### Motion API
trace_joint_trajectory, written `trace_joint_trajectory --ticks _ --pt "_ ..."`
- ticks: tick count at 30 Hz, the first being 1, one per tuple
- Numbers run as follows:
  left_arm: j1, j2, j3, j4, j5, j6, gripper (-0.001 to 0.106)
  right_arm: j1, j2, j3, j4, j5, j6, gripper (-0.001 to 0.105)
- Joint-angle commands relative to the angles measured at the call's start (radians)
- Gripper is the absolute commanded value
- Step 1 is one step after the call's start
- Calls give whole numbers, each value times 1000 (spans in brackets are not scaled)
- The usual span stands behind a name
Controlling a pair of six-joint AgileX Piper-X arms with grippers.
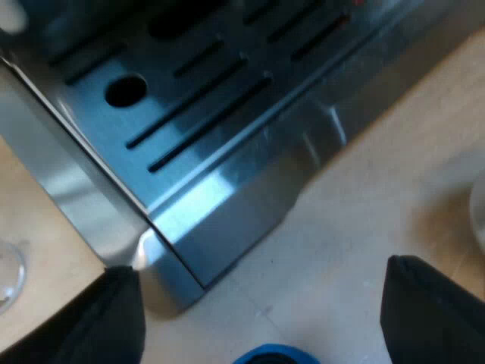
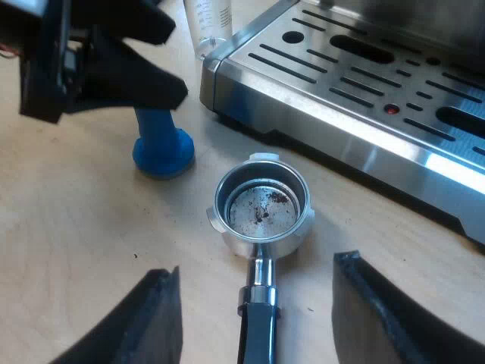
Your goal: Grind coffee beans and then tamp
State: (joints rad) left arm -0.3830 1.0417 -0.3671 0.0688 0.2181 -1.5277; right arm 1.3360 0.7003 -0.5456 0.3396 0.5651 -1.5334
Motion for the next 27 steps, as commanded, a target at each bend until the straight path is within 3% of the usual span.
trace_joint_trajectory --ticks 1,9,16,21,27 --pt "0 -71 -38 86 -4 -20 66 -7 -4 -3 -8 -8 -15 47" --pt "0 -166 -171 295 -9 -20 66 -7 -4 -11 -8 -8 -10 47" --pt "0 -175 -307 443 -9 -20 66 -7 -4 -87 48 8 13 47" --pt "0 -175 -382 464 -6 -35 66 -9 -4 -154 156 38 59 47" --pt "0 -175 -447 497 3 -72 66 -121 -4 -226 244 -6 76 47"
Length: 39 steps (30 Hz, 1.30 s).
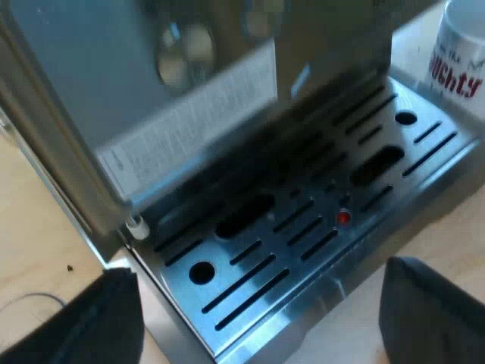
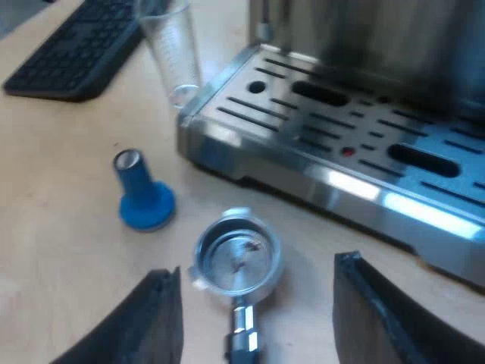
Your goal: Grind coffee beans and then tamp
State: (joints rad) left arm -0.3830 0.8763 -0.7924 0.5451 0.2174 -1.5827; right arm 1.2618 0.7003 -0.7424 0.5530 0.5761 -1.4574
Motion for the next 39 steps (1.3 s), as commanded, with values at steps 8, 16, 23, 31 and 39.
trace_joint_trajectory --ticks 8,16,23,31,39 --pt "0 -10 -66 41 4 -17 66 -333 -4 -83 90 -243 -33 47" --pt "35 -10 -121 116 -5 -17 66 -672 -4 -132 209 -384 -130 47" --pt "173 -45 -134 170 -5 -22 66 -824 -4 -181 313 -412 -209 47" --pt "219 -166 -134 196 -56 -58 66 -1050 -4 -181 315 -529 -279 47" --pt "312 -220 -132 267 -72 -58 66 -1366 -6 -181 382 -704 -348 47"
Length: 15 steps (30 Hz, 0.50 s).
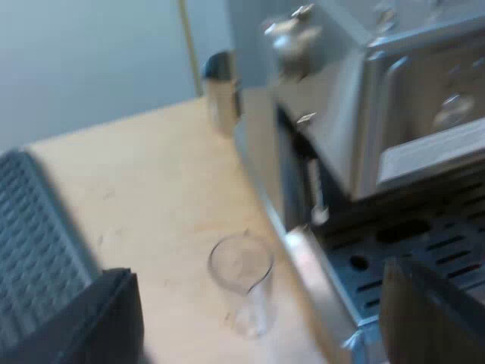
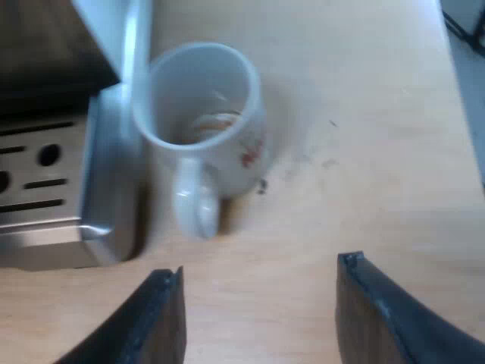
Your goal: Grind coffee beans and then tamp
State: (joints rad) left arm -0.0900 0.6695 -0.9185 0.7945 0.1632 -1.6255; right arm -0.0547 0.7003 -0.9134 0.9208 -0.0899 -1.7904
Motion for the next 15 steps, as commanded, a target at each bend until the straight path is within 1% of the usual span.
trace_joint_trajectory --ticks 1,4,7,10,15 --pt "22 -17 -6 17 -18 -15 66 -57 -8 -10 13 -43 -15 47" --pt "30 -55 -6 17 -18 -15 66 -67 -37 -8 11 -48 -31 47" --pt "30 -102 8 17 -18 -15 66 -67 -78 -8 11 -45 -32 47" --pt "30 -168 42 17 -18 -15 66 -61 -133 -8 11 -45 -32 47" --pt "30 -293 119 17 -18 -19 66 18 -244 -8 27 -33 -82 47"
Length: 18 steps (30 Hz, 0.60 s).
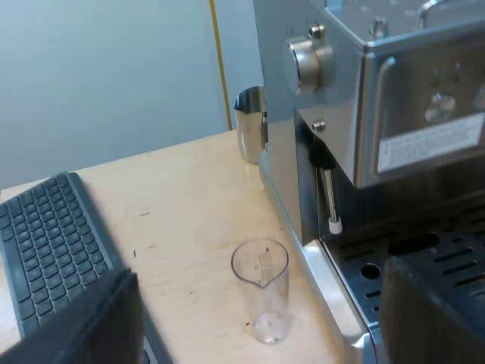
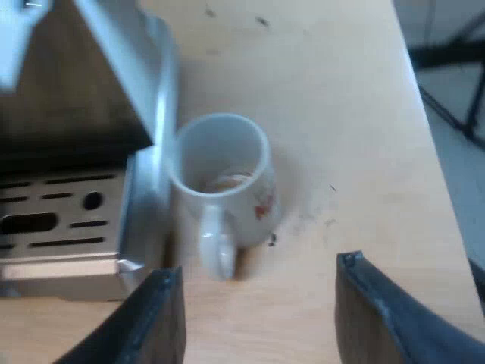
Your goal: Grind coffee beans and then tamp
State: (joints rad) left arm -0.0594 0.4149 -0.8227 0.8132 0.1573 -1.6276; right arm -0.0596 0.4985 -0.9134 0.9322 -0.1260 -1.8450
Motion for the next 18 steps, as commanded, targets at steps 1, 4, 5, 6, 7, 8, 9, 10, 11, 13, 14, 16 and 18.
trace_joint_trajectory --ticks 1,4,5,6,7,8,9,10,11,13,14,16,18 --pt "0 -53 29 -2 -12 -19 66 29 -52 -8 19 11 -31 47" --pt "0 -130 67 -2 -12 -41 66 57 -122 -8 28 61 -37 47" --pt "0 -156 76 -2 -12 -42 66 60 -150 -8 30 72 -37 47" --pt "0 -176 83 -2 -12 -42 66 60 -174 -8 30 75 -37 47" --pt "0 -195 89 -2 -12 -42 66 60 -192 -8 30 77 -37 47" --pt "0 -204 92 -2 -12 -42 66 60 -213 -8 30 80 -37 47" --pt "0 -226 97 -2 -12 -44 66 60 -234 -8 33 80 -37 47" --pt "0 -242 99 5 -12 -43 66 60 -243 -6 33 80 -37 47" --pt "0 -275 99 36 -12 -43 66 60 -272 -2 36 80 -37 47" --pt "0 -301 99 71 -12 -43 66 60 -308 2 41 80 -37 47" --pt "0 -319 99 98 -12 -43 66 60 -331 6 43 80 -37 47" --pt "0 -343 99 132 -12 -43 66 60 -368 14 44 80 -37 47" --pt "0 -374 99 170 -12 -43 66 60 -407 25 45 80 -34 47"
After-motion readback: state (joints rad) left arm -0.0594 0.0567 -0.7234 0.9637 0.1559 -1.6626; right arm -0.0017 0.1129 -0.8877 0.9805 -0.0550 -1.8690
